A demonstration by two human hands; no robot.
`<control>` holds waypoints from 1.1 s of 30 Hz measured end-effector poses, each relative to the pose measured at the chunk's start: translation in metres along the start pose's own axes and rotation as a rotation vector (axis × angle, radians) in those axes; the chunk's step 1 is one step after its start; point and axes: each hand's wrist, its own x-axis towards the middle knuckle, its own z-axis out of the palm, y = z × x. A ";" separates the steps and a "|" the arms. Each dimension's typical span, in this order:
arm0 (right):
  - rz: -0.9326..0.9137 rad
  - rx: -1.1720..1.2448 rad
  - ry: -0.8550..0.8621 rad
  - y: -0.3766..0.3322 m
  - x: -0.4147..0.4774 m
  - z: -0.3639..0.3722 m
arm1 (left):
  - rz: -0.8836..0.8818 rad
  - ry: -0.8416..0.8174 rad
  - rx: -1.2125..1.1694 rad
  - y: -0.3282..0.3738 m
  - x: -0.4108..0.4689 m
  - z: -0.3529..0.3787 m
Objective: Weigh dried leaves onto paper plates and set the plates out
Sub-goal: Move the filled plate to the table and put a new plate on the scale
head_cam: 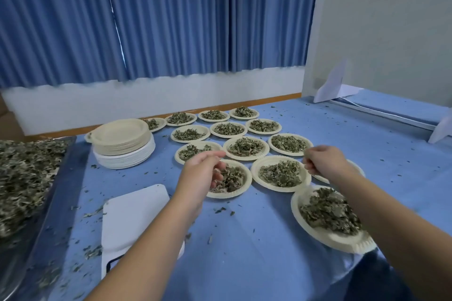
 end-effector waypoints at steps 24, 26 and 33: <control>-0.973 -1.093 -0.769 -0.159 -0.096 0.335 | 0.128 0.490 1.153 -0.036 -0.064 -0.289; -1.004 -1.116 -0.732 -0.175 -0.090 0.358 | 0.092 0.465 1.235 -0.035 -0.066 -0.288; -0.942 -1.006 -0.585 -0.207 -0.066 0.424 | 0.022 0.453 1.392 -0.033 -0.063 -0.285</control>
